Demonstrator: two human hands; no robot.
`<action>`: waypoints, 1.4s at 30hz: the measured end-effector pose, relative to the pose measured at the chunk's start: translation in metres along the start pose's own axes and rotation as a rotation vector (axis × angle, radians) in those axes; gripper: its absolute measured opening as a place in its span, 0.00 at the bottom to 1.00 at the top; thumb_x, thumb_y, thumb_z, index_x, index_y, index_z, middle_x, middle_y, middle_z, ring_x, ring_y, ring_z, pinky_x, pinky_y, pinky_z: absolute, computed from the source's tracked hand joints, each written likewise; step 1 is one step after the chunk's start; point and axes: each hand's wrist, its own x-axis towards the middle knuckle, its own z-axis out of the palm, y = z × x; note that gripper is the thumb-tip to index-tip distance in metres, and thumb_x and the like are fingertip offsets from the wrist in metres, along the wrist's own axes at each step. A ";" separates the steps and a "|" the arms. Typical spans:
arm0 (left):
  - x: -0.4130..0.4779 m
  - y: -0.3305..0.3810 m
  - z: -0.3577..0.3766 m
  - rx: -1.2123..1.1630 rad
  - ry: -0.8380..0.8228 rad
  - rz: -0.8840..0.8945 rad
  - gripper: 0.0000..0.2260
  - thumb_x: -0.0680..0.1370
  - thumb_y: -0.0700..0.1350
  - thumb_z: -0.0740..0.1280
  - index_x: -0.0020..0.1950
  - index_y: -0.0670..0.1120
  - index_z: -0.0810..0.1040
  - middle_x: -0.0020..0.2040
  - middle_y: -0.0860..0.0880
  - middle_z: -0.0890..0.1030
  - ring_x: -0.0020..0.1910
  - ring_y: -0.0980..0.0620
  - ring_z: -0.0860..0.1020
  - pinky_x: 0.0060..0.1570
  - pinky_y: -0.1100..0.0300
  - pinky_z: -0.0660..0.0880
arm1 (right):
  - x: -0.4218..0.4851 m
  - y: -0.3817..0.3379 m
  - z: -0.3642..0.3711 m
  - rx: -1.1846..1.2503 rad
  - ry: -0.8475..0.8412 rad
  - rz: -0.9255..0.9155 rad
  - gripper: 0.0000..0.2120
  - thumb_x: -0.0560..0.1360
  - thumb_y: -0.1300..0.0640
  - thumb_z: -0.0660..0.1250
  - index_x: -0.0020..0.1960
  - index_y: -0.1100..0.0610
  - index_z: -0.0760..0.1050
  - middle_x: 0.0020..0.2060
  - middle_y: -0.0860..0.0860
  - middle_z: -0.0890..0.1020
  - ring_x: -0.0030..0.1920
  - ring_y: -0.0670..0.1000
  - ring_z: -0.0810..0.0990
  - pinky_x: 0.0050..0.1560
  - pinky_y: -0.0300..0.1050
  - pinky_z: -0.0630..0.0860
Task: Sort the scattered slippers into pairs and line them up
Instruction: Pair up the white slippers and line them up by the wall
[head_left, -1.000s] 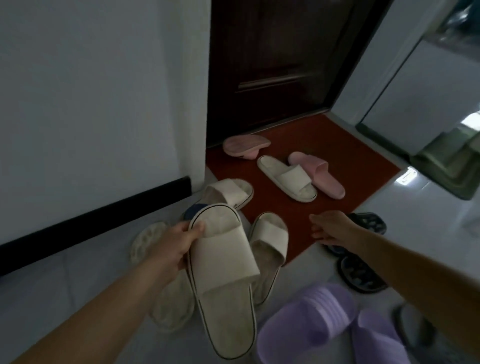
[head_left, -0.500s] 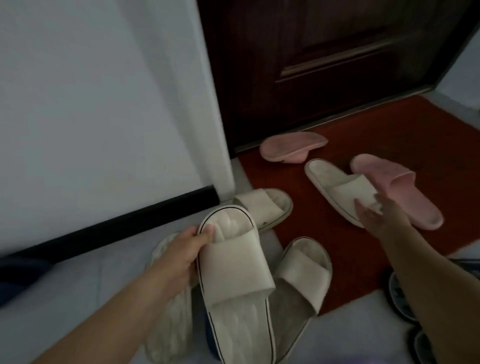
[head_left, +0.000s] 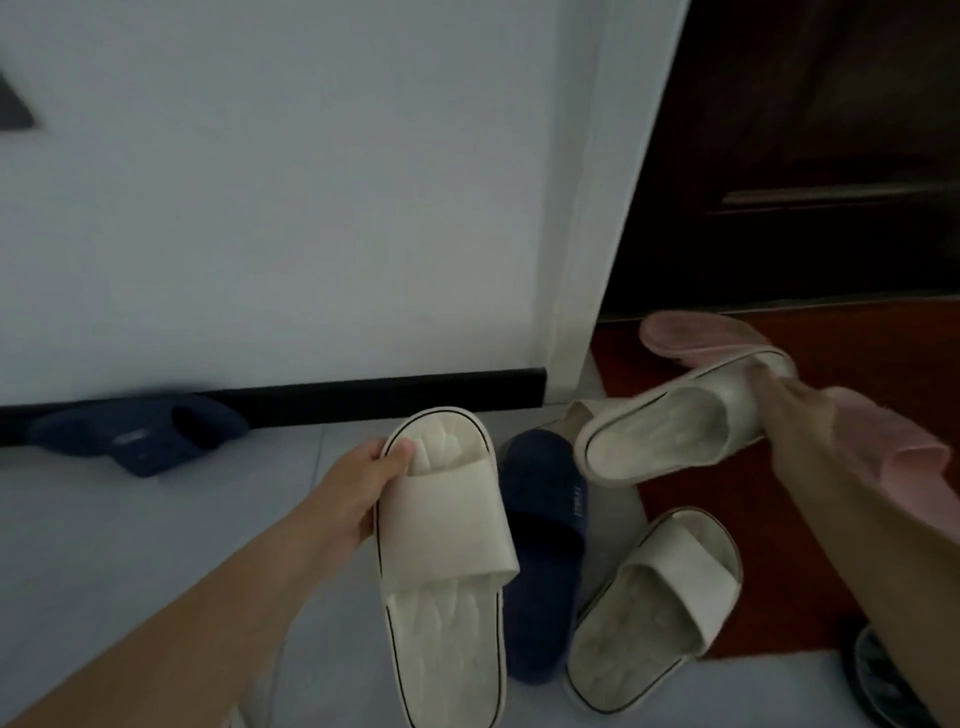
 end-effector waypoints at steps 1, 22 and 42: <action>-0.007 0.001 -0.012 -0.012 0.014 0.007 0.11 0.80 0.48 0.62 0.58 0.45 0.77 0.54 0.43 0.82 0.52 0.44 0.80 0.54 0.46 0.76 | -0.011 -0.011 0.015 -0.074 -0.092 -0.036 0.15 0.69 0.43 0.68 0.38 0.55 0.76 0.43 0.56 0.81 0.42 0.53 0.79 0.41 0.47 0.74; -0.175 -0.115 -0.382 -0.048 0.263 0.028 0.08 0.79 0.48 0.64 0.50 0.44 0.78 0.43 0.47 0.83 0.42 0.50 0.80 0.44 0.55 0.77 | -0.474 -0.068 0.281 -0.610 -1.433 -0.795 0.24 0.74 0.42 0.64 0.27 0.53 0.60 0.24 0.46 0.62 0.23 0.42 0.62 0.26 0.33 0.59; -0.206 -0.300 -0.482 0.570 0.565 0.035 0.18 0.77 0.45 0.65 0.66 0.44 0.71 0.65 0.40 0.72 0.63 0.40 0.69 0.66 0.53 0.62 | -0.693 0.110 0.305 -0.915 -1.411 -0.581 0.21 0.72 0.48 0.68 0.63 0.50 0.72 0.58 0.54 0.74 0.52 0.50 0.76 0.47 0.33 0.64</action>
